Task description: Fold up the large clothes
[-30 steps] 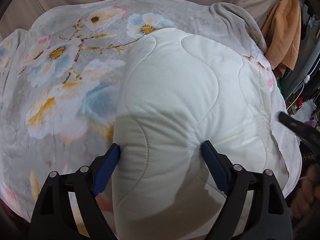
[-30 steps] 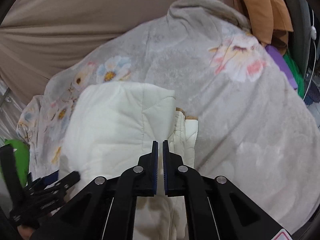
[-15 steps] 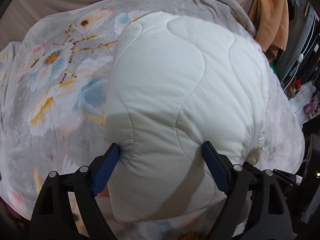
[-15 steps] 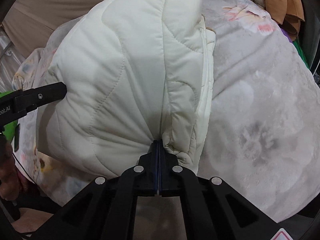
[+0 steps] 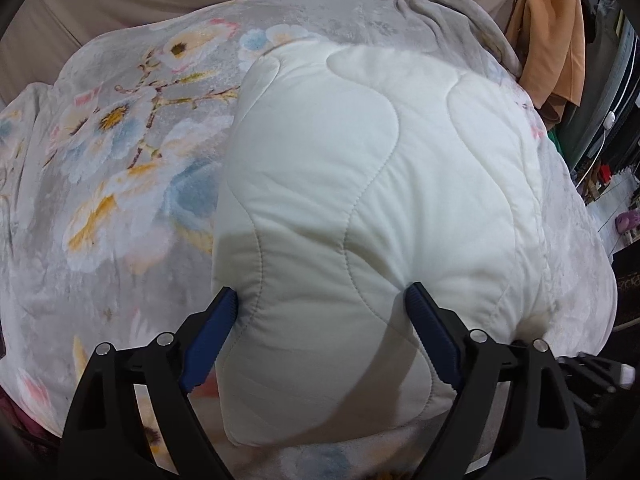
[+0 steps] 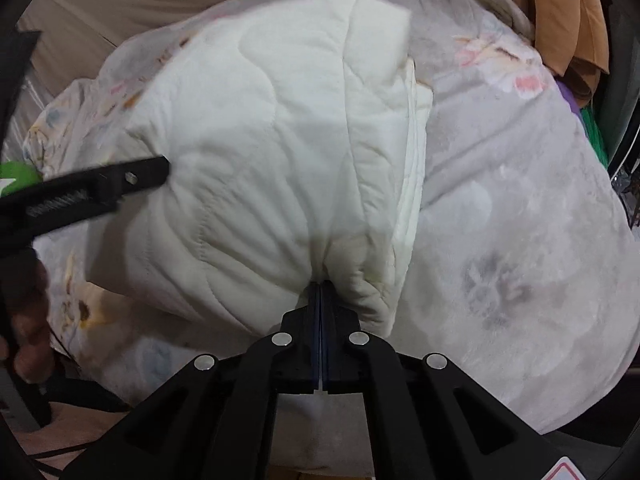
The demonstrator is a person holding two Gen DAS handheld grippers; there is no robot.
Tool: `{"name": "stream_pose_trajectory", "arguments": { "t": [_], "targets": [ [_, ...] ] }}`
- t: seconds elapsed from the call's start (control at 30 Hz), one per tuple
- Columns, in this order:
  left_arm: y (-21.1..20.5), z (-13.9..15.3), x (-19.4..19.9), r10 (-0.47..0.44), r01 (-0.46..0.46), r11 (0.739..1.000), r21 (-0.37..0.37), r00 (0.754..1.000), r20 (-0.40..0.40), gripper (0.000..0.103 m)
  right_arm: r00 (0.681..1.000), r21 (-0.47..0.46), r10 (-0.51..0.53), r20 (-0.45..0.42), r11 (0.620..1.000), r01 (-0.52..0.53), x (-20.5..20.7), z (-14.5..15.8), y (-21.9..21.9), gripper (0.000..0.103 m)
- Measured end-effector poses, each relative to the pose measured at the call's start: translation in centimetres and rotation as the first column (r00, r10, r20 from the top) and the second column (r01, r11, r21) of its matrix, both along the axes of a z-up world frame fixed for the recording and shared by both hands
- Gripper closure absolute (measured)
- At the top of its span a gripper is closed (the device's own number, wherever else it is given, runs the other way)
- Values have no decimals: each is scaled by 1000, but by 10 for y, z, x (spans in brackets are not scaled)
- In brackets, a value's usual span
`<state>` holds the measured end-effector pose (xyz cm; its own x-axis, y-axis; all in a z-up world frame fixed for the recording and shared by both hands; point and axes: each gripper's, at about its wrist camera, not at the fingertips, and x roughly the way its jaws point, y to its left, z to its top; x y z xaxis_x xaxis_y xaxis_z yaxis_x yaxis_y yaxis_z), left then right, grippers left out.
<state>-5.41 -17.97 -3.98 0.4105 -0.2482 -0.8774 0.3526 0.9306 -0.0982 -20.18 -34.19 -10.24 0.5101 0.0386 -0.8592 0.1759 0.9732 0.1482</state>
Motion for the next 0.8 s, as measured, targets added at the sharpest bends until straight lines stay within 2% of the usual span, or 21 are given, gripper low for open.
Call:
{"name": "stream_pose_trajectory", "arguments": {
  "t": [0.1, 0.17, 0.23, 0.3, 0.37, 0.5, 0.6, 0.7, 0.73, 0.8],
  "targets": [
    [8, 2, 2, 16, -16, 1000, -23, 1000, -24, 20, 993, 1, 54, 108, 999, -54, 1, 34, 17, 103],
    [11, 5, 2, 17, -18, 1000, -25, 1000, -25, 20, 989, 19, 93, 112, 995, -95, 13, 37, 28, 103],
    [14, 8, 1, 19, -20, 999, -25, 1000, -21, 20, 990, 59, 118, 74, 991, -122, 28, 21, 35, 103],
    [18, 6, 1, 19, -19, 1000, -13, 1000, -25, 22, 989, 92, 146, 1, 985, -146, 41, -11, 40, 103],
    [21, 0, 3, 26, -26, 1000, -5, 998, -51, 23, 986, 119, 162, -27, 980, -158, 42, -34, 42, 103],
    [28, -4, 6, 37, -39, 999, -31, 996, -79, 22, 987, 169, 156, -43, 975, -146, 34, -34, 37, 103],
    [27, 5, 8, 32, -34, 999, -40, 998, -56, 23, 993, 175, 118, -5, 978, -116, 19, -13, 28, 103],
    [26, 11, 12, 36, -39, 998, -56, 998, -53, 24, 997, 194, 3, 71, 981, -17, 7, 19, -2, 103],
    [25, 12, 14, 38, -42, 997, -62, 998, -57, 24, 995, 198, -46, 94, 980, 26, 5, 30, -9, 95],
    [24, 15, 19, 45, -50, 996, -76, 997, -65, 24, 984, 193, -134, 121, 975, 109, 7, 44, -36, 90]
  ]
}}
